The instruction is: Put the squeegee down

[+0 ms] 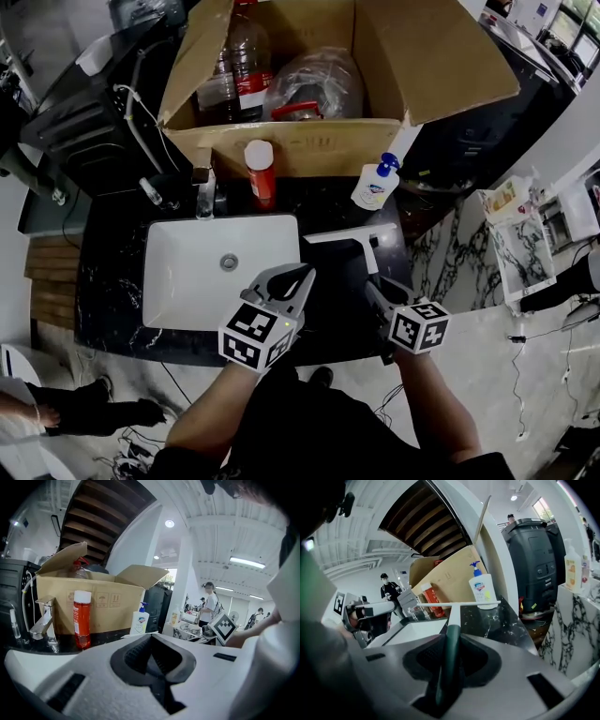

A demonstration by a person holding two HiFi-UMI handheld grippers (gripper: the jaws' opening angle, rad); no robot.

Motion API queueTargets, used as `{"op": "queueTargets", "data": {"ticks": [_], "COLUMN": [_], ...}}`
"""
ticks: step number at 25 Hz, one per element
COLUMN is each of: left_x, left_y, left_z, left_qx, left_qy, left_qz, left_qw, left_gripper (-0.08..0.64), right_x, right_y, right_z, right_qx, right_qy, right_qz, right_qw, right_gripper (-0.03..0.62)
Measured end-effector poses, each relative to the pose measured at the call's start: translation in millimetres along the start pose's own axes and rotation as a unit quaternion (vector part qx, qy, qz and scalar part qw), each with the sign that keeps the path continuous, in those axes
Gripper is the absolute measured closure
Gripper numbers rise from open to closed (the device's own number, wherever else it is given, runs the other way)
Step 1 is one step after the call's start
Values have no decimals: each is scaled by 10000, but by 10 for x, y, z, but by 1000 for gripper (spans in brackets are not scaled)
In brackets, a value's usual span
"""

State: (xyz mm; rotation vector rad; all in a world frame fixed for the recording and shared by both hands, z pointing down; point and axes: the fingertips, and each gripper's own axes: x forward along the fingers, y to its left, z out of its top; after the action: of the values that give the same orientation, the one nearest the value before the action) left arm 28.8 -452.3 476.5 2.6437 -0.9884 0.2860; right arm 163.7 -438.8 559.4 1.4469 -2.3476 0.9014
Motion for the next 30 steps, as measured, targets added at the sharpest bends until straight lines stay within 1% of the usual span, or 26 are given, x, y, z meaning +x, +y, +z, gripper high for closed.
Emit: {"op": "queueTargets", "data": {"ticks": [7, 18, 22, 25, 30], "left_x": [12, -6, -3, 12, 79], "left_y": [57, 181, 235, 254, 191], "left_z": [-52, -65, -35, -16, 98], "left_qx": [-44, -110, -115, -135, -61], "left_qy": [105, 110, 88, 77, 4], "left_qz": [19, 113, 135, 133, 42], "left_qw": [9999, 9998, 9998, 9998, 10000], "left_gripper": [549, 549, 549, 549, 549], "right_x": [202, 445, 506, 513, 440], "right_y": [-124, -308, -325, -314, -304], "right_z": [-184, -333, -362, -384, -312], "right_qx": [-110, -422, -479, -420, -343], "right_qy": [376, 749, 916, 996, 911], "right_qz": [-147, -477, -496, -470, -413], "right_qw": [9991, 9952, 9934, 9930, 9944], "right_gripper": [492, 491, 491, 489, 480]}}
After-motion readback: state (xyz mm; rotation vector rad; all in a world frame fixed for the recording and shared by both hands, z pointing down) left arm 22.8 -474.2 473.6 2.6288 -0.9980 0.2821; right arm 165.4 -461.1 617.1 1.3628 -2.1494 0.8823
